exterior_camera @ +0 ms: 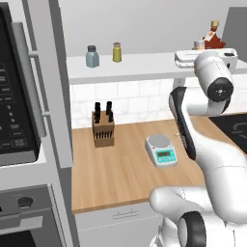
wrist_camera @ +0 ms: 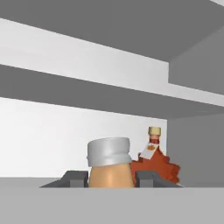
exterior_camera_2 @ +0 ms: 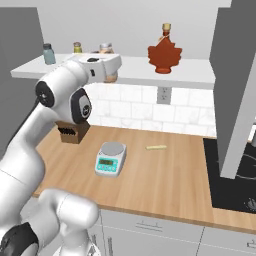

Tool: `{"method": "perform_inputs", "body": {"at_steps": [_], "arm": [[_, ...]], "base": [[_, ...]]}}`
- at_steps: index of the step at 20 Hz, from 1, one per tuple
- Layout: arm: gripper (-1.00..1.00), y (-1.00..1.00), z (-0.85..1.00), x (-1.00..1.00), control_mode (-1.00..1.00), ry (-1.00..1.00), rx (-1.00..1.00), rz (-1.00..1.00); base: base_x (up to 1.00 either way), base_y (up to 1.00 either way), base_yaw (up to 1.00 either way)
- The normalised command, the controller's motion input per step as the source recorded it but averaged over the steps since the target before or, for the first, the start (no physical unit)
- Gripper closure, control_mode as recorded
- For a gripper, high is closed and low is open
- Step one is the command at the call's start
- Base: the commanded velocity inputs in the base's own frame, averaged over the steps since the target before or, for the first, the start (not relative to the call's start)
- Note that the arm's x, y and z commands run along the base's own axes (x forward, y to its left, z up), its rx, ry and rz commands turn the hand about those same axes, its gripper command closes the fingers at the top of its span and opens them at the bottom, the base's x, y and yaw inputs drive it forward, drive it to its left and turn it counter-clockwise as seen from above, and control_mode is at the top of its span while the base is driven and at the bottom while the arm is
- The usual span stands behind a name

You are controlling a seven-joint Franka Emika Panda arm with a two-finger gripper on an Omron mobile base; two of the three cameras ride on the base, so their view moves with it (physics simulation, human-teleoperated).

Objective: Put the shaker and condiment bottle from the counter next to their counterparts in the cabinet.

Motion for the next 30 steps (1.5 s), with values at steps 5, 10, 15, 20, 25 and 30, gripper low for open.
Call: {"method": "perform_inputs", "body": {"at_steps": [5,10,15,20,25,30], "arm": [[1.00,-0.14,0.02,0.76,-1.00,0.00,0.09,-0.10],[1.00,-0.28,0.05,0.70,-1.00,0.00,0.11,-0.05],[1.00,-0.15,0.00,0.71,-1.00,0.00,0.05,-0.02],[1.00,0.00,0.00,0.60,-1.00,0.00,0.00,-0.01],[1.00,-0.07,0.00,0.58,-1.00,0.00,0.00,0.00],[1.00,-0.12,0.00,0.53,-1.00,0.00,0.00,0.00]], "base": [[0.00,0.00,0.00],[0.00,0.00,0.00],[0.00,0.00,0.00],[0.00,0.00,0.00],[0.00,0.00,0.00],[0.00,0.00,0.00]]}}
